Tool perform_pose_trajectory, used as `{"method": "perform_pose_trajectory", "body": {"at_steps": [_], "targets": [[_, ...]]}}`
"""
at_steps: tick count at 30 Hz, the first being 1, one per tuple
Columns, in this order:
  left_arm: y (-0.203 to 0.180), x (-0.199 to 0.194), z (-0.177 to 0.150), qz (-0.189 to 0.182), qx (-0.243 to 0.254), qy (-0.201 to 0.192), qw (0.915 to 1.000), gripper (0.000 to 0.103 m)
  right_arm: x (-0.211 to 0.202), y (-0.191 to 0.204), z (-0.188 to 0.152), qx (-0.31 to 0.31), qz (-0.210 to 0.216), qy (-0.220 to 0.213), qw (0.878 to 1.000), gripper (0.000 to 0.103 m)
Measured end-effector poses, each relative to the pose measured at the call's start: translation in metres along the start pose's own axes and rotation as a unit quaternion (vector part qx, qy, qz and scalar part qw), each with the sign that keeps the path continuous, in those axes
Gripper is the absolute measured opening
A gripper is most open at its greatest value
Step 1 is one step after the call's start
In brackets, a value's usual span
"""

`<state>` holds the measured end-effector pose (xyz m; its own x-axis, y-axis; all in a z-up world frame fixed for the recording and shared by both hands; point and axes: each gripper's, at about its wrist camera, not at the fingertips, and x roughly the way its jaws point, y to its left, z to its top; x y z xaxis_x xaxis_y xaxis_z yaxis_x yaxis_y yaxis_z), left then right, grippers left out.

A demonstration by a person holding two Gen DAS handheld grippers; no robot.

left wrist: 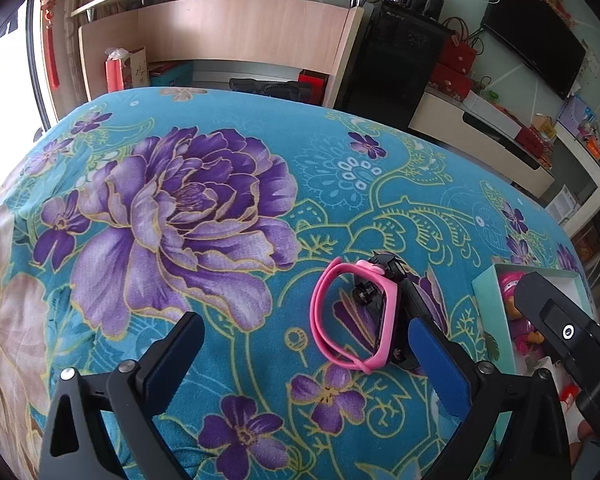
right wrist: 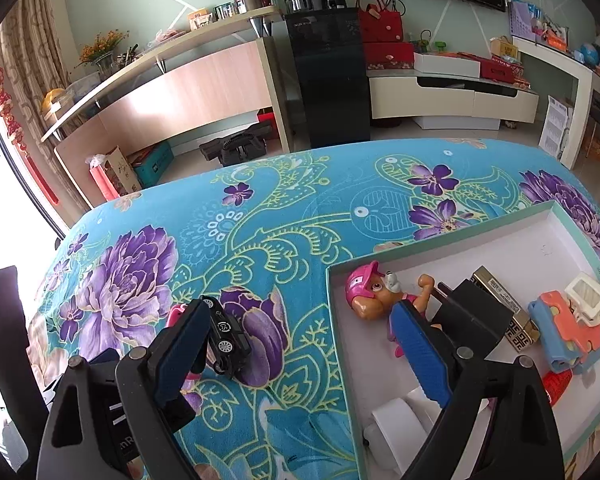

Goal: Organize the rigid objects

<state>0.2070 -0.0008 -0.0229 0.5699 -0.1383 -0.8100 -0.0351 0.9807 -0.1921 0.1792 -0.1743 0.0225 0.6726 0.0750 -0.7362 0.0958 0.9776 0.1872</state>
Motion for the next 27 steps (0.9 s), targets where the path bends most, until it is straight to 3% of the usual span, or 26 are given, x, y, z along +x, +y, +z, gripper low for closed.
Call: {"method": "perform_pose_trajectory", "body": {"at_steps": [6, 11, 22, 24, 27], "targets": [[-0.009, 0.010, 0.000, -0.008, 0.012, 0.009, 0.9999, 0.103, 0.003, 0.000, -0.001, -0.002, -0.003, 0.005, 1.000, 0.092], [-0.014, 0.014, -0.001, -0.020, 0.019, 0.012, 0.9995, 0.096, 0.003, 0.000, -0.001, -0.003, -0.002, 0.006, 1.000, 0.092], [-0.021, 0.014, 0.000, -0.070, 0.019, 0.025, 0.9971, 0.066, 0.003, -0.004, 0.000, 0.006, 0.001, 0.007, 1.000, 0.092], [-0.021, 0.014, 0.000, -0.069, 0.021, 0.026, 0.9971, 0.064, 0.003, -0.004, 0.000, 0.006, 0.001, 0.008, 1.000, 0.092], [-0.020, 0.012, 0.000, -0.068, 0.016, 0.027, 0.9972, 0.052, 0.003, -0.004, -0.001, 0.006, 0.002, 0.008, 1.000, 0.092]]}}
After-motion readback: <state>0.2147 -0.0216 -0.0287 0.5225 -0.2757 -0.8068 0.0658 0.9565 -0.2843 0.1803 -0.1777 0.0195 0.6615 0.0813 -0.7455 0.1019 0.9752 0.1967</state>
